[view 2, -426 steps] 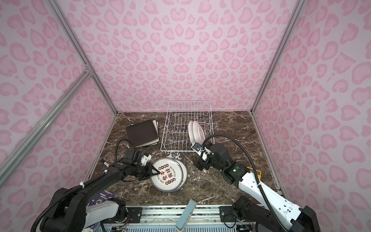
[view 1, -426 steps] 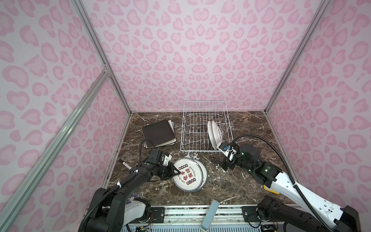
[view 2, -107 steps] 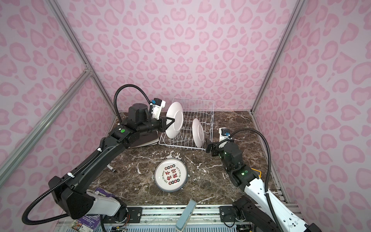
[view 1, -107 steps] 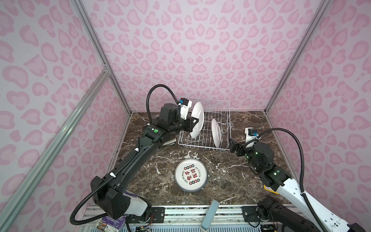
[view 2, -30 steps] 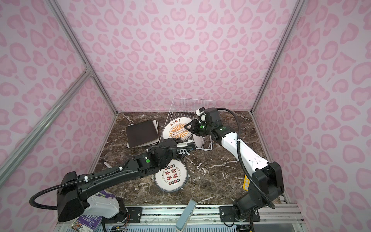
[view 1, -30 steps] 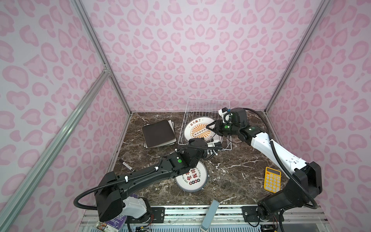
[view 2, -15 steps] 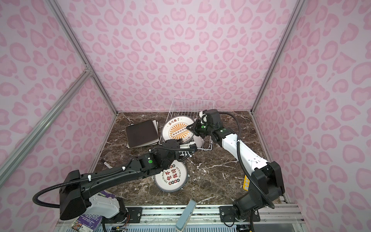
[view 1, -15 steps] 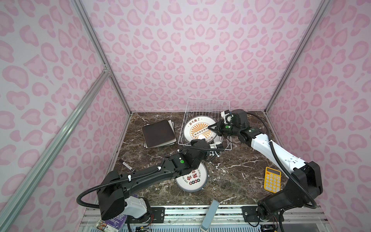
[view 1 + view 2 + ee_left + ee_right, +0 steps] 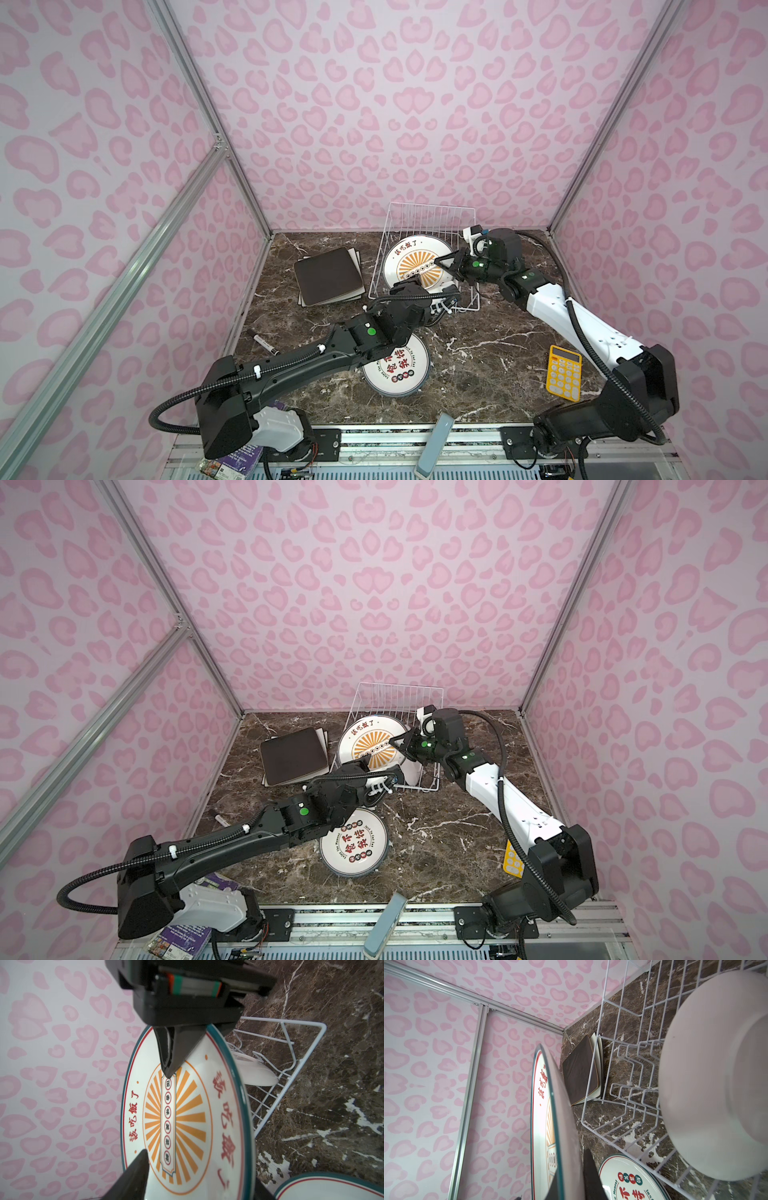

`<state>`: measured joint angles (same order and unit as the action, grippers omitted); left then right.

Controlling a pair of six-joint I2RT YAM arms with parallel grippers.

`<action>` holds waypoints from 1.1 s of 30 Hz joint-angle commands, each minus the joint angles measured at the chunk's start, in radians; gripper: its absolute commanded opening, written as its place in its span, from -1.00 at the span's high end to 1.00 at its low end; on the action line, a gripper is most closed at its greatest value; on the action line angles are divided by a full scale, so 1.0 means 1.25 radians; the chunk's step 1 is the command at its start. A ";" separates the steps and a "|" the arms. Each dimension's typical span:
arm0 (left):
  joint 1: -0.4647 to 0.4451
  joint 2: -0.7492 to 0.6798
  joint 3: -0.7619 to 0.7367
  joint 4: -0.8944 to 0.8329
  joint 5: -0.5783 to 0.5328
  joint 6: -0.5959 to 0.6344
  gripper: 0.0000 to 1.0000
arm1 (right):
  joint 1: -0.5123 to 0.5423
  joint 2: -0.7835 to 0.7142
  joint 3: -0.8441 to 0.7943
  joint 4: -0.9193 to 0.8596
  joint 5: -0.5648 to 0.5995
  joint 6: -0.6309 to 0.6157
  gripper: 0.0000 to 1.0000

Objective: Unload the plates from the dish rack
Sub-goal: 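Grasp the sunburst plate rim with the right gripper beside the left gripper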

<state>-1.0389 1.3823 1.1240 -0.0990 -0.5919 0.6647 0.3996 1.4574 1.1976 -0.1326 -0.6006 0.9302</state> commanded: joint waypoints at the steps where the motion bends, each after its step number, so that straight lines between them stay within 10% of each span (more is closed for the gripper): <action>1: 0.002 -0.026 0.016 0.027 0.001 -0.047 -0.36 | -0.008 -0.008 -0.013 0.043 0.030 -0.018 1.00; 13: 0.085 -0.169 0.030 0.038 0.173 -0.297 -0.62 | -0.010 -0.072 -0.101 0.127 0.109 -0.003 1.00; 33: 0.564 -0.087 0.037 0.019 0.782 -1.038 -0.80 | -0.013 -0.110 -0.151 0.143 0.142 -0.018 1.00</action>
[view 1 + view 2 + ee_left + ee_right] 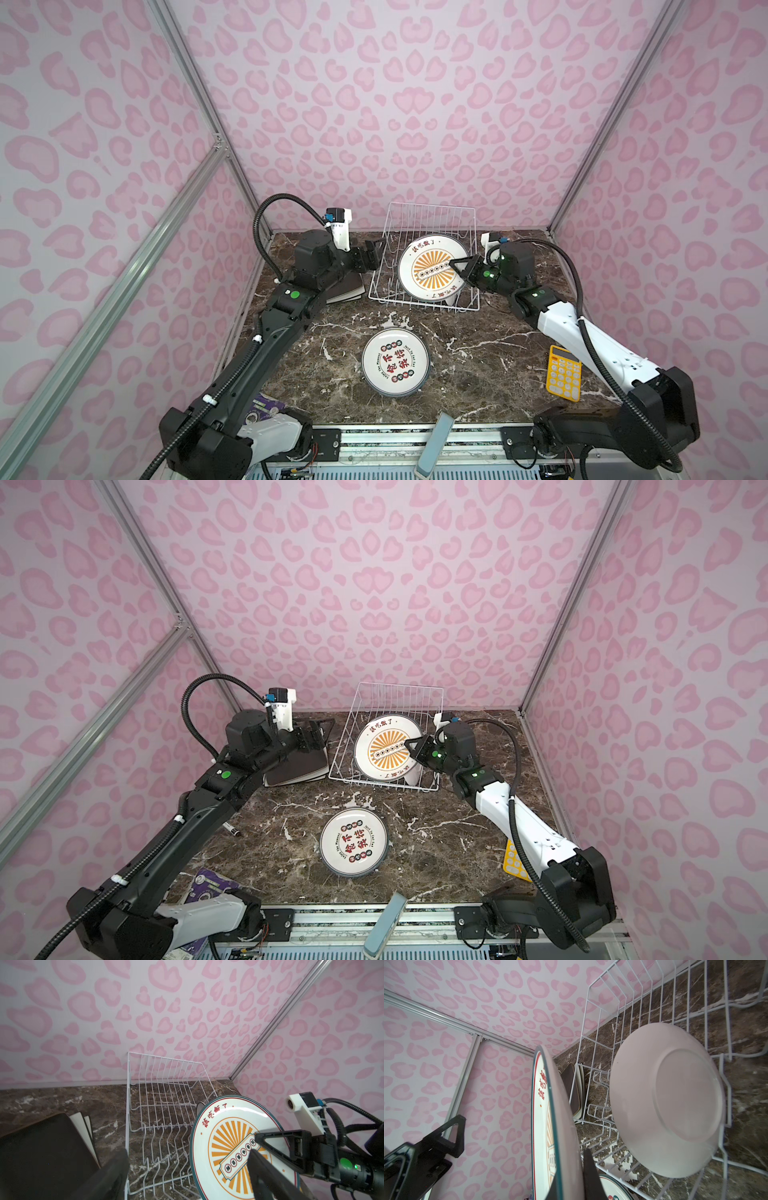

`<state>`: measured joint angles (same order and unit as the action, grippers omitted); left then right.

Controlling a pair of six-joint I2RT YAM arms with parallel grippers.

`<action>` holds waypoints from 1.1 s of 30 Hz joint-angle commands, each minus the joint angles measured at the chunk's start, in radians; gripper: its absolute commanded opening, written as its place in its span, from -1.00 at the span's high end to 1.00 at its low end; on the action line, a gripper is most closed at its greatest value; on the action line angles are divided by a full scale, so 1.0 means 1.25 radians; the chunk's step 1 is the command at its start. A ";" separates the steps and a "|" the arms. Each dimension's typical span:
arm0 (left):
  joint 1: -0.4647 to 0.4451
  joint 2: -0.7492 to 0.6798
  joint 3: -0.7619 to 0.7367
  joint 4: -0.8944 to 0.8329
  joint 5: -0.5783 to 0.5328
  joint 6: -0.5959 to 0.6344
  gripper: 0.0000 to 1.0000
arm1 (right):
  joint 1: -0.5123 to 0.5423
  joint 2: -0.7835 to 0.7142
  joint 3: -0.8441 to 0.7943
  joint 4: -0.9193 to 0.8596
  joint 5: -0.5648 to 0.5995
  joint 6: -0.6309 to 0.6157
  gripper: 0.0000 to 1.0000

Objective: Unload the plates from the dish rack
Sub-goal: 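Grasp the sunburst plate rim with the right gripper beside the left gripper, then carry the sunburst plate with both grippers toward the robot, out of the rack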

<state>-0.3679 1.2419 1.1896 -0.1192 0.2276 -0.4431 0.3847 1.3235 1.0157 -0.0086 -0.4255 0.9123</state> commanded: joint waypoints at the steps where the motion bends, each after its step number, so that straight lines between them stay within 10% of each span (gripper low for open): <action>1: 0.037 0.037 -0.022 0.045 0.148 -0.175 -0.80 | -0.001 -0.004 -0.007 0.044 0.001 -0.002 1.00; 23: 0.041 0.279 0.016 0.070 0.443 -0.250 -0.65 | -0.002 0.041 -0.019 0.121 -0.042 0.048 1.00; 33: 0.004 0.332 0.032 0.108 0.493 -0.283 -0.26 | 0.001 0.099 -0.001 0.165 -0.104 0.079 1.00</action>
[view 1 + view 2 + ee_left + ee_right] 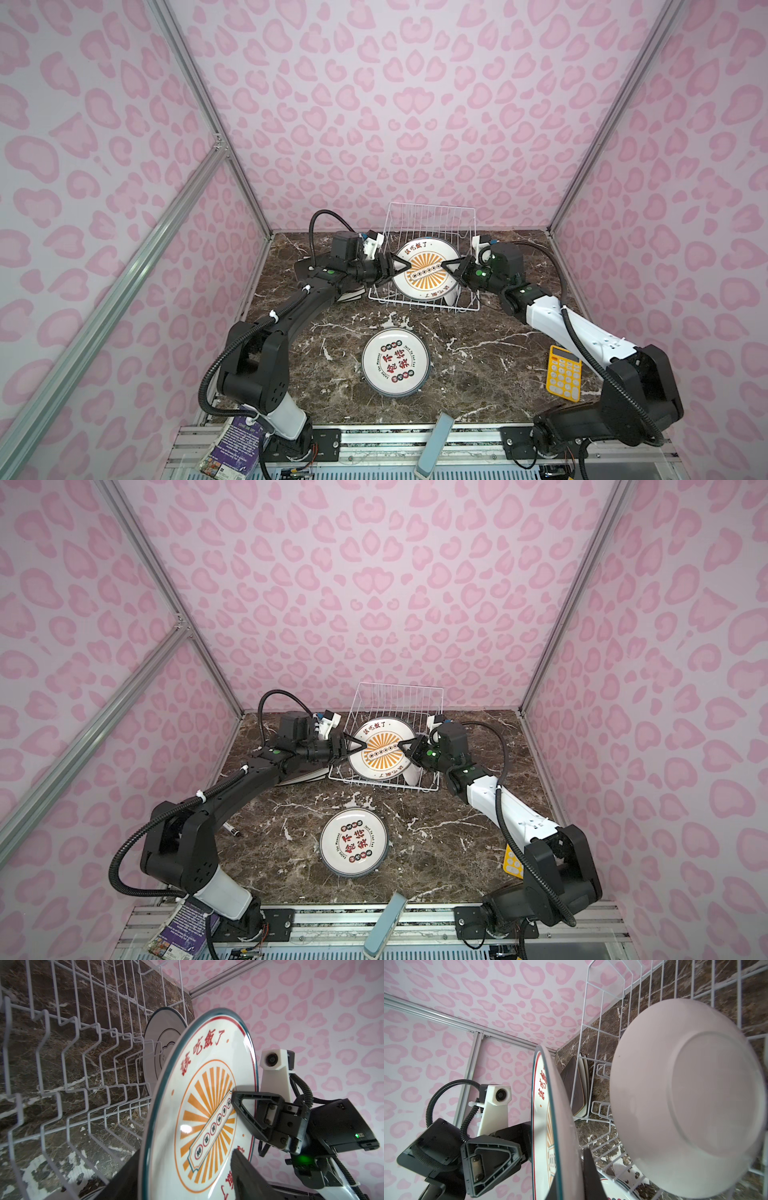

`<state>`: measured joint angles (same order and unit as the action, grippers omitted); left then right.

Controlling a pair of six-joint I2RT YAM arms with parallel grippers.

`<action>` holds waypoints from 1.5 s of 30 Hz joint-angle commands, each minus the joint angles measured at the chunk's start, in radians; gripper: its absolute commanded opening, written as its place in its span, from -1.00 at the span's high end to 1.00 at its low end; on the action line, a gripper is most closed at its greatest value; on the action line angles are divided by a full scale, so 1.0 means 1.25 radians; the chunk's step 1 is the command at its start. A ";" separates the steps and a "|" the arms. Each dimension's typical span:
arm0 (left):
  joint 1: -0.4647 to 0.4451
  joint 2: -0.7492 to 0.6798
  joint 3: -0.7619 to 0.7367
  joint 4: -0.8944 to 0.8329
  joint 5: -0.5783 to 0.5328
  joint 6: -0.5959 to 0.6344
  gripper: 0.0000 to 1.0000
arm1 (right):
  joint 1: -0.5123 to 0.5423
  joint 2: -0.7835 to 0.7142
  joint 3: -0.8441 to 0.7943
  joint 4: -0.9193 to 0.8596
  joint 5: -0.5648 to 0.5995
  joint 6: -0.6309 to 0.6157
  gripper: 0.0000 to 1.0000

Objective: Unload the plates from the dish rack
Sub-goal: 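Carry the sunburst plate with both grippers toward the robot, out of the rack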

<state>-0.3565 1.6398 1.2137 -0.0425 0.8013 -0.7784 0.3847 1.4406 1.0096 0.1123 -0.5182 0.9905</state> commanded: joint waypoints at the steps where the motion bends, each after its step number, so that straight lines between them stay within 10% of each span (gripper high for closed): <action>1: -0.006 0.017 0.014 0.053 0.039 -0.020 -0.20 | 0.001 0.006 0.001 0.073 -0.028 0.016 1.00; 19: -0.011 0.024 0.052 0.014 0.070 -0.015 0.93 | -0.014 -0.015 -0.005 0.035 -0.013 -0.049 0.95; 38: -0.011 -0.018 0.071 -0.025 0.026 -0.005 0.93 | -0.021 -0.127 0.041 -0.209 0.110 -0.372 -0.96; 45: -0.008 -0.084 0.048 -0.082 -0.022 0.020 0.93 | -0.016 -0.261 -0.030 -0.183 0.156 -0.586 -0.97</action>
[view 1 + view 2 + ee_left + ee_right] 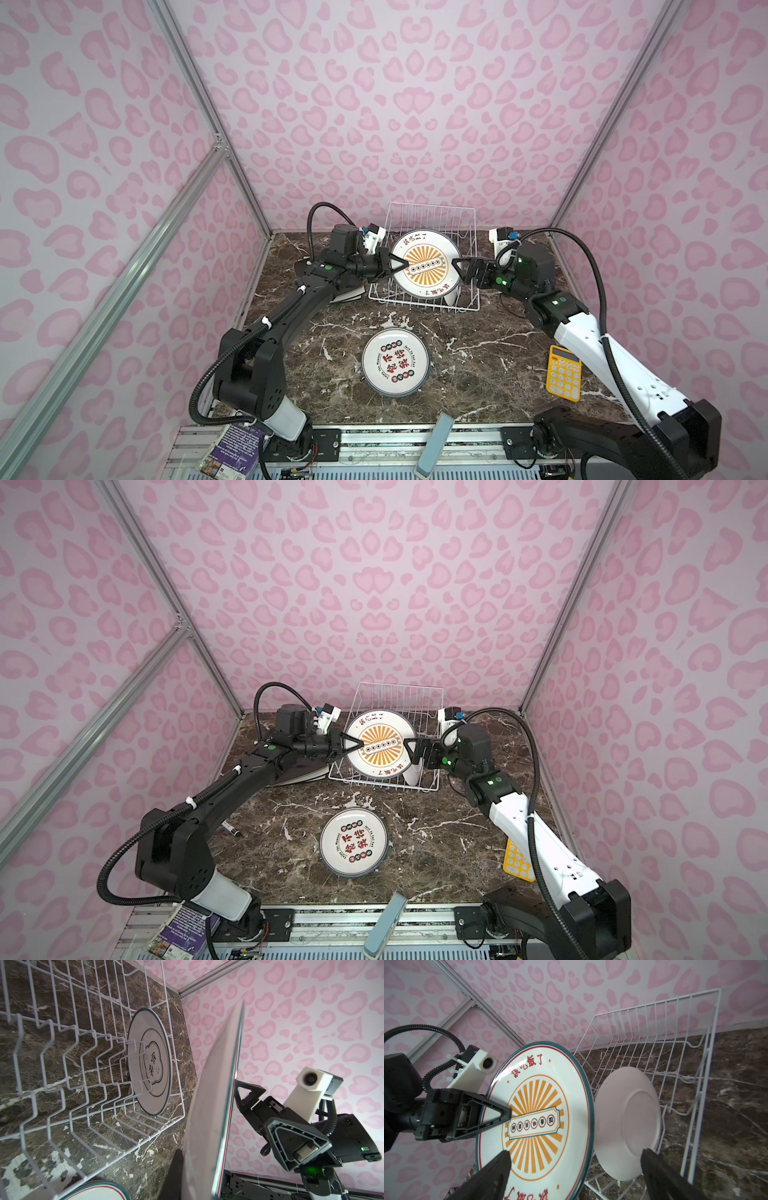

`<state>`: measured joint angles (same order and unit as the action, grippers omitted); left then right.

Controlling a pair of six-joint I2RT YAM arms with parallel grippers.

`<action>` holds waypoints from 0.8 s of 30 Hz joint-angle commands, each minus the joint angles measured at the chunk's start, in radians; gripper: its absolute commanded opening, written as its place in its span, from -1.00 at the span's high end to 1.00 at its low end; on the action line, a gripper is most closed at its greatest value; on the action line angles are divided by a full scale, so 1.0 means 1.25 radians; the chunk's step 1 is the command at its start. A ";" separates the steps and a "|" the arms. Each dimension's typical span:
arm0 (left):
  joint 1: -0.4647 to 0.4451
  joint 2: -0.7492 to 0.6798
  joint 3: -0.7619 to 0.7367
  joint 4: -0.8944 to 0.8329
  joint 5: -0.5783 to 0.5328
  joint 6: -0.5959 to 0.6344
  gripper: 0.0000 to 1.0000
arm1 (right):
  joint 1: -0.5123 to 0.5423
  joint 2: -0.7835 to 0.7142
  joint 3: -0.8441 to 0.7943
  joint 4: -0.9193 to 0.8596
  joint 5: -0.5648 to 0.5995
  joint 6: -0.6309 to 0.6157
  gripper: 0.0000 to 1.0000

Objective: Unload the plates from the dish rack
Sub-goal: 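Carry the sunburst plate with both grippers toward the robot, out of the rack, then lower the sunburst plate onto the printed plate stack with both grippers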

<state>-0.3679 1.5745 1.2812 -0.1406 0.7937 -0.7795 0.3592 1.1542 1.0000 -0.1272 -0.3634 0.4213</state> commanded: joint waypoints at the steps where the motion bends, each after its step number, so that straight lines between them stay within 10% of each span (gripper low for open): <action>1: 0.003 -0.041 -0.011 -0.008 -0.020 0.021 0.93 | 0.010 -0.048 -0.033 0.015 0.036 -0.157 -0.97; 10: 0.008 -0.144 -0.080 -0.078 -0.058 0.045 0.93 | 0.095 -0.189 -0.115 -0.006 0.090 -0.442 -0.97; 24: 0.016 -0.314 -0.267 -0.183 -0.050 0.109 0.93 | 0.196 -0.288 -0.184 -0.108 0.172 -0.526 -0.98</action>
<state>-0.3470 1.2148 0.9768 -0.3500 0.7136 -0.6872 0.5884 0.7998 0.7792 -0.2340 -0.1795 -0.2108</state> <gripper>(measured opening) 0.111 0.987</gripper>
